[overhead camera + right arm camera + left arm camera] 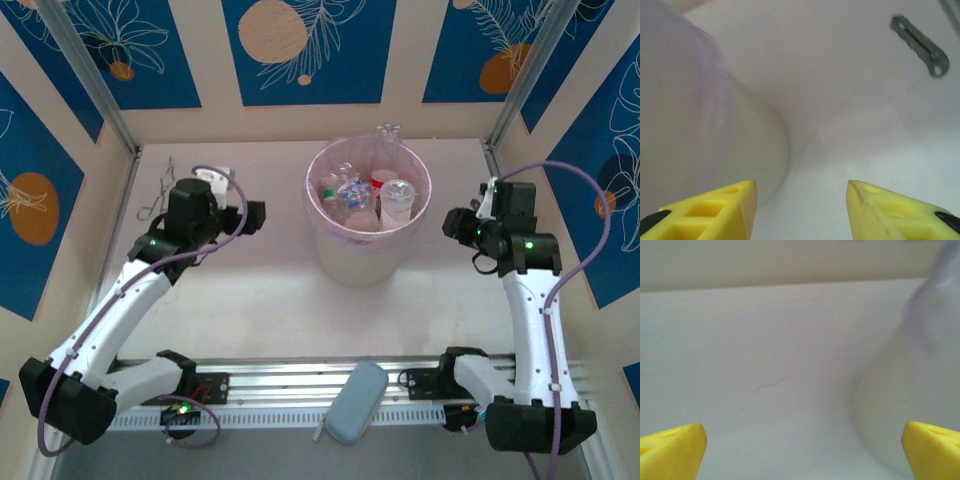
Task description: Put the plastic bottles in the bin
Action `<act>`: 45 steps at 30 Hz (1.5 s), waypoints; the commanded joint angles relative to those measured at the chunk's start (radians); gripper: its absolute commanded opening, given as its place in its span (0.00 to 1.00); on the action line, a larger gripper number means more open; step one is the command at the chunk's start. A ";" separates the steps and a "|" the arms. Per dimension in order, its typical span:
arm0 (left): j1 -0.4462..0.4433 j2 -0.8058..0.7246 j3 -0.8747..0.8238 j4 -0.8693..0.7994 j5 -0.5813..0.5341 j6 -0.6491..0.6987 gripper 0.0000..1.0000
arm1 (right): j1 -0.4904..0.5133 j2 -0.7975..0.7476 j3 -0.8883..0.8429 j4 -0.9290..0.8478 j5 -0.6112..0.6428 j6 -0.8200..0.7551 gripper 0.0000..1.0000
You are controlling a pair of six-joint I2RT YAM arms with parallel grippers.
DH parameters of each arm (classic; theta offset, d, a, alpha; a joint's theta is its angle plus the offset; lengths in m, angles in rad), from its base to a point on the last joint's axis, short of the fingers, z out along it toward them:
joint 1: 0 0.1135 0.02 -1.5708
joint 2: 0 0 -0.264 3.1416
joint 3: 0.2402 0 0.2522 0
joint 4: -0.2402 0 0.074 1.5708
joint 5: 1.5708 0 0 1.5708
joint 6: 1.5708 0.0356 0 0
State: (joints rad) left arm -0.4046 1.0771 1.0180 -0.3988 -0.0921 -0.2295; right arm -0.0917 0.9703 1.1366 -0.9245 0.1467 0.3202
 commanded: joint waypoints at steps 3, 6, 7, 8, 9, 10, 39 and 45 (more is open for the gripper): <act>0.044 -0.052 -0.162 0.012 -0.280 0.048 1.00 | -0.020 -0.008 -0.211 0.253 -0.038 0.031 0.53; 0.078 -0.048 -0.242 0.075 -0.305 0.023 1.00 | -0.015 0.034 -0.276 0.320 -0.088 0.049 0.54; 0.086 -0.046 -0.266 0.094 -0.311 0.017 1.00 | -0.010 0.047 -0.292 0.342 -0.090 0.051 0.54; 0.096 -0.046 -0.286 0.111 -0.319 0.012 1.00 | -0.005 0.061 -0.308 0.367 -0.092 0.054 0.54; 0.105 -0.046 -0.301 0.128 -0.324 0.009 1.00 | -0.004 0.074 -0.317 0.388 -0.102 0.056 0.54; 0.115 -0.046 -0.321 0.148 -0.328 0.007 1.00 | 0.000 0.090 -0.327 0.416 -0.116 0.060 0.54; 0.252 0.028 -0.538 0.572 -0.371 0.067 1.00 | 0.252 0.344 -0.322 0.745 -0.150 0.093 0.61; 0.266 0.159 -0.536 0.719 -0.329 0.113 1.00 | 0.154 0.339 -0.352 0.726 0.010 -0.051 0.99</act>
State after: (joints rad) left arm -0.1551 1.1980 0.4885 0.2050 -0.4515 -0.1555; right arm 0.0998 1.3178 0.7841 -0.1860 0.0616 0.3523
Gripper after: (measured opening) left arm 0.998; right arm 0.964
